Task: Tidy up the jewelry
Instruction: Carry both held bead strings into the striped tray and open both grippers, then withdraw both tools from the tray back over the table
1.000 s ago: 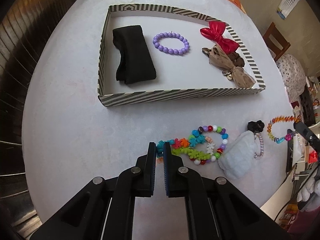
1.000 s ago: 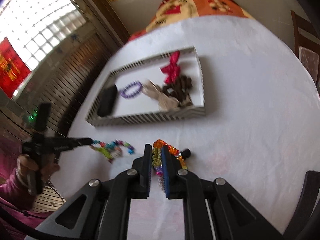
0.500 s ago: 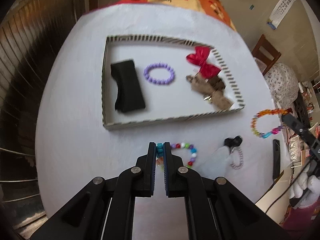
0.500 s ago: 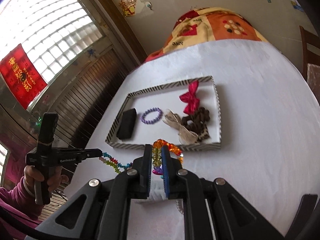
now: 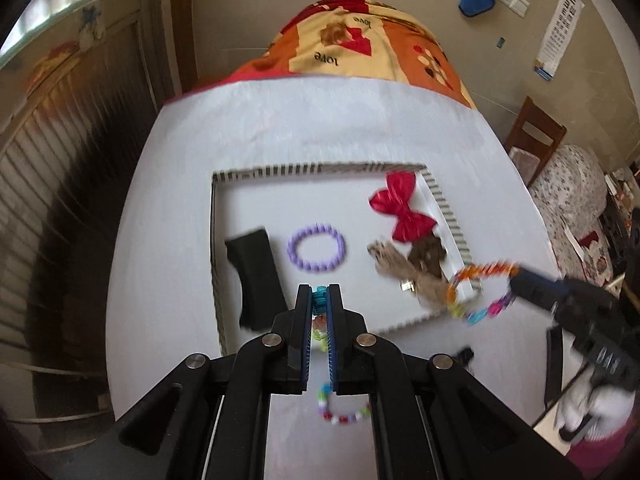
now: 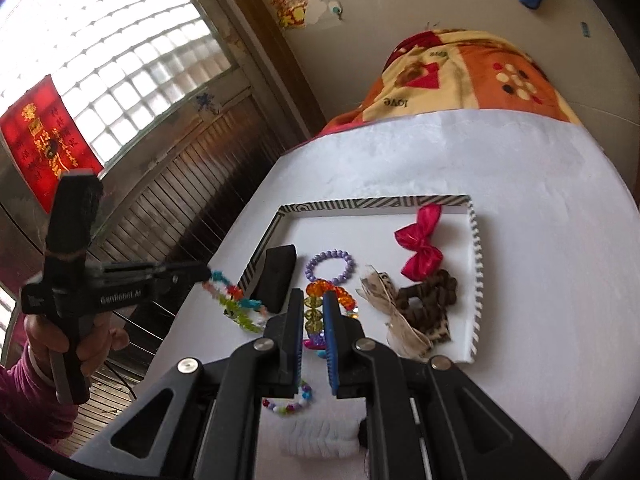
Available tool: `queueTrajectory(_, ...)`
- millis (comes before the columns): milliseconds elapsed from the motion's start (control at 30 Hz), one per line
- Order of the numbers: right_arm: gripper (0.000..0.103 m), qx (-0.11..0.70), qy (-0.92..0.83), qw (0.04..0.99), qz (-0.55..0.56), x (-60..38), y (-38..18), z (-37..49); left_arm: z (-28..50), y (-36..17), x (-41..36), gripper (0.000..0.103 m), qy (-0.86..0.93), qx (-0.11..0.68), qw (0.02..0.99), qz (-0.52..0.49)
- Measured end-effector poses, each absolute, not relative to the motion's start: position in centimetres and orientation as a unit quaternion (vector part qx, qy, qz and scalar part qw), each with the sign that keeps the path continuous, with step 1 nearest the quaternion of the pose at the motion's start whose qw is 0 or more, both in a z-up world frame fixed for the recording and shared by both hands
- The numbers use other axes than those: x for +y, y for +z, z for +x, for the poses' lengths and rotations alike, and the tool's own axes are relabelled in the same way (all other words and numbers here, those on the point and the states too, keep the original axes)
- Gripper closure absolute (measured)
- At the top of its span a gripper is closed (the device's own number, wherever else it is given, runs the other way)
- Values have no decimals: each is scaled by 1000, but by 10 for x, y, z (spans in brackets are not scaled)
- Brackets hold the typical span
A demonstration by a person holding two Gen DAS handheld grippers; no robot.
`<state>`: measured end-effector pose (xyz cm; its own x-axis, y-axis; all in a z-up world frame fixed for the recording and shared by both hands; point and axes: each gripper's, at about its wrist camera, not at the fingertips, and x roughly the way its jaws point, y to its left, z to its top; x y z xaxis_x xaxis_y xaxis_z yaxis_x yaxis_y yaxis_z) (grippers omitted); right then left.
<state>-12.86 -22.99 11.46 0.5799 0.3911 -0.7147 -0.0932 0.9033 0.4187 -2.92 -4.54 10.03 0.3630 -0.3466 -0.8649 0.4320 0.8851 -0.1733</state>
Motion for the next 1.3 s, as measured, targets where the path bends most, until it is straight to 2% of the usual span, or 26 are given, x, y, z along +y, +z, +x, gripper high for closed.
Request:
queueTrajectory(267, 93, 474, 172, 848, 163, -203, 75, -87, 28, 91, -79, 103, -209, 514, 830, 47)
queueTrajectory(500, 93, 503, 218, 816, 182, -177, 36, -55, 83, 59, -103, 103, -189, 533, 824, 33)
queueTrajectory(767, 93, 542, 198, 794, 190, -187, -11, -34, 118, 6, -83, 103, -128, 573, 809, 25)
queueTrajectory(1000, 92, 568, 160, 790, 167, -203, -32, -34, 116, -6, -70, 103, -119, 575, 809, 19)
queueTrajectory(1067, 86, 567, 153, 796, 146, -201, -29, -36, 113, -7, -69, 103, -126, 579, 805, 13)
queueTrajectory(1133, 69, 567, 144, 800, 136, -200, -25, -40, 107, -6, -68, 92, -128, 580, 804, 11)
queueTrajectory(1233, 60, 559, 138, 806, 137, -203, -14, -45, 96, 0, -67, 90, -129, 576, 807, 16)
queueTrajectory(1300, 59, 548, 129, 816, 132, -206, -4, -50, 85, 6, -64, 90, -127, 569, 812, 21)
